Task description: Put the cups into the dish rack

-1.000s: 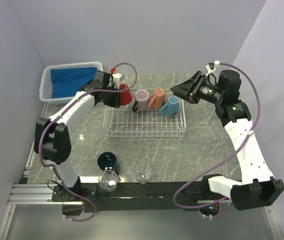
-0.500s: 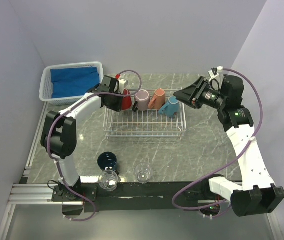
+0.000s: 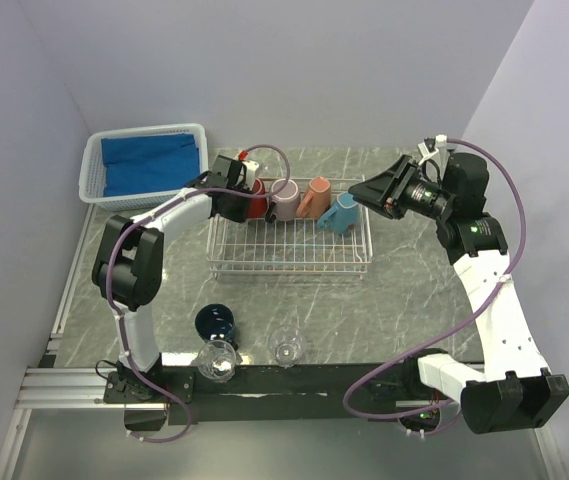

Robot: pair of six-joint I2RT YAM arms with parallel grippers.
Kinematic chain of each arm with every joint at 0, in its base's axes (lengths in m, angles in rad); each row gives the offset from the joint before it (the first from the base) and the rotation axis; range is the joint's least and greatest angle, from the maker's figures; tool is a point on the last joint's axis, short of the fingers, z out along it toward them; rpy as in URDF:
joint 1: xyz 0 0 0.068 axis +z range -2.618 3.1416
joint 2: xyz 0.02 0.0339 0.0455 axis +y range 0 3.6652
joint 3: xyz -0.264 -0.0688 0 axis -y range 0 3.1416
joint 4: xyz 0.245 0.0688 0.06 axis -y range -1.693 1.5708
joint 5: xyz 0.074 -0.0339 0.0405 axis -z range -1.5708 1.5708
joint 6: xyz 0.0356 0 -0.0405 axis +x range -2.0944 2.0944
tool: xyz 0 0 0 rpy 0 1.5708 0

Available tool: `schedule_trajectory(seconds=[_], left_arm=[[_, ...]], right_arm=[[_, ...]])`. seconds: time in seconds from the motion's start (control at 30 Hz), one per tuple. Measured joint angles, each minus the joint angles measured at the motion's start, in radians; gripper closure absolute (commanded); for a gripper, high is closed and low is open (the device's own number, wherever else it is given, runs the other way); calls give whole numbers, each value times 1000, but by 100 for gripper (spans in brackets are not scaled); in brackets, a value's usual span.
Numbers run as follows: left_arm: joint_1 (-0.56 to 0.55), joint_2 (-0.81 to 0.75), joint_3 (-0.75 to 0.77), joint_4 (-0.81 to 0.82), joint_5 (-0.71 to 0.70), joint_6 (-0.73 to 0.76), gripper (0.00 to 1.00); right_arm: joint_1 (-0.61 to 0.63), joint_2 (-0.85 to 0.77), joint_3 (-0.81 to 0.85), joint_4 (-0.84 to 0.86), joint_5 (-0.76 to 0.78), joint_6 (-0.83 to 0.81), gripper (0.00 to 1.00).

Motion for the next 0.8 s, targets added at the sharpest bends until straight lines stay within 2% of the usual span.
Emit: schedule_trajectory(seconds=[0.03, 0.1, 0.17, 0.23, 0.37, 0.43, 0.7, 0.73, 0.8], left_arm=[[-1, 0, 0, -1, -1, 0, 77], [-1, 0, -1, -1, -10, 0, 71], [-1, 0, -3, -1, -16, 2, 58], [-1, 0, -7, -9, -22, 0, 41], [-2, -10, -12, -14, -28, -7, 34], [-8, -23, -14, -22, -30, -7, 26], [-14, -46, 21, -84, -5, -29, 24], [-15, -50, 36, -100, 8, -35, 17], [-18, -73, 76, -130, 25, -40, 12]], right_arm=[[-2, -2, -4, 2, -1, 0, 57], [-5, -5, -13, 0, -5, 0, 56], [-6, -5, -17, 0, -8, 0, 56], [-6, -6, -22, 0, -14, 0, 55], [-7, -5, -26, 0, -21, 0, 54], [-7, -5, -26, 0, -25, -3, 53], [-7, -6, -40, -40, -24, -49, 51], [-7, -6, -38, -62, -18, -64, 50], [-4, -6, -33, -125, 0, -112, 49]])
